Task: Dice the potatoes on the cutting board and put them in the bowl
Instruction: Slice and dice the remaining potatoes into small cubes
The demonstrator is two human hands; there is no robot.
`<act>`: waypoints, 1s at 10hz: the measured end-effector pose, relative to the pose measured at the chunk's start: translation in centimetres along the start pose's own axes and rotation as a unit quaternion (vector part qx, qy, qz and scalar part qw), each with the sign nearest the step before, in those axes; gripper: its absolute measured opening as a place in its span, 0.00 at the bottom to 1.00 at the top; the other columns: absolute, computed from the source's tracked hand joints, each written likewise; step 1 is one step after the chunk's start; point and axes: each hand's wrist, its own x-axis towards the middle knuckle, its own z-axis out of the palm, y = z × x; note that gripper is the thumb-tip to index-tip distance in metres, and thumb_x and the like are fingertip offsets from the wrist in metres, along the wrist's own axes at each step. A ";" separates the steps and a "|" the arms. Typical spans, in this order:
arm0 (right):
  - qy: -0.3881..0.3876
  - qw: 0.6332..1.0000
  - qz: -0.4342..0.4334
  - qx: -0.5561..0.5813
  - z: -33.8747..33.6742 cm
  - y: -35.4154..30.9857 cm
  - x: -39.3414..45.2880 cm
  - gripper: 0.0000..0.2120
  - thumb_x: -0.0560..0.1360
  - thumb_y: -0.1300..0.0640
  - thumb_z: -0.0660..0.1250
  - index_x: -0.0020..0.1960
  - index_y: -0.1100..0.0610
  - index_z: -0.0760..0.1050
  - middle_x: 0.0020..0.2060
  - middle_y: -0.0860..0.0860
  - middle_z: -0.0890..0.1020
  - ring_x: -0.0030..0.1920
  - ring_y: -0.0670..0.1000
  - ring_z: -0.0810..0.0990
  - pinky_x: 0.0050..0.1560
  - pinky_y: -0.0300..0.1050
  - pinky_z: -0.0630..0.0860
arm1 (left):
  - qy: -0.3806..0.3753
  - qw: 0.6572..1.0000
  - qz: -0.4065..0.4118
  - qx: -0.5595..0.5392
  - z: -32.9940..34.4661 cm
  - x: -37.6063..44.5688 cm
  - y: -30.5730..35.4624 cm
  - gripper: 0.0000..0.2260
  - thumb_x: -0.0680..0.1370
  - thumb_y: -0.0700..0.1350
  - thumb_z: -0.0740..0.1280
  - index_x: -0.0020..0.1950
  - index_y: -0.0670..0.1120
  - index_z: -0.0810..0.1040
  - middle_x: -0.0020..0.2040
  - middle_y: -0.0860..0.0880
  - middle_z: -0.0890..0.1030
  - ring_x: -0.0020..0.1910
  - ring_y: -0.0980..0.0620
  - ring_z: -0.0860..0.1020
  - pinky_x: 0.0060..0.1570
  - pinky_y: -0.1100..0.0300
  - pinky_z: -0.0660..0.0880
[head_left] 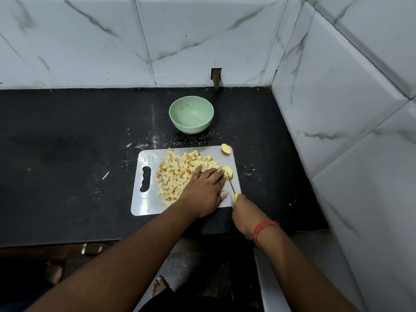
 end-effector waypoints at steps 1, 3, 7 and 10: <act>0.062 0.949 0.043 0.306 3.0 2.2 -0.5 0.15 0.83 0.59 0.53 0.67 0.60 0.68 0.55 0.58 0.77 0.39 0.52 0.71 0.46 0.39 0.71 | -0.003 1.000 0.000 -0.002 0.2 -0.1 0.0 0.28 0.86 0.60 0.49 0.83 0.48 0.60 0.83 0.50 0.57 0.82 0.48 0.52 0.80 0.41 0.41; 0.215 0.930 -0.014 0.299 2.6 4.1 0.0 0.07 0.82 0.55 0.58 0.50 0.59 0.68 0.44 0.57 0.78 0.40 0.54 0.76 0.39 0.43 0.68 | 0.030 0.998 0.007 -0.053 0.1 -0.2 -0.4 0.26 0.86 0.58 0.50 0.82 0.48 0.64 0.83 0.50 0.59 0.82 0.49 0.53 0.79 0.45 0.38; 0.269 0.944 -0.016 0.191 -3.5 0.7 7.8 0.19 0.76 0.47 0.67 0.60 0.59 0.68 0.53 0.60 0.81 0.51 0.61 0.81 0.43 0.46 0.73 | 0.158 0.984 -0.012 -0.084 -0.8 -0.8 -2.3 0.26 0.79 0.52 0.52 0.69 0.45 0.80 0.69 0.44 0.78 0.73 0.44 0.71 0.80 0.49 0.49; 0.216 0.963 -0.103 0.124 -4.8 3.2 9.2 0.04 0.73 0.55 0.64 0.47 0.49 0.71 0.39 0.49 0.79 0.38 0.52 0.79 0.40 0.48 0.79 | 0.147 0.987 0.051 -0.043 0.0 -0.5 -2.5 0.21 0.82 0.51 0.56 0.67 0.43 0.80 0.64 0.44 0.80 0.71 0.43 0.73 0.80 0.44 0.55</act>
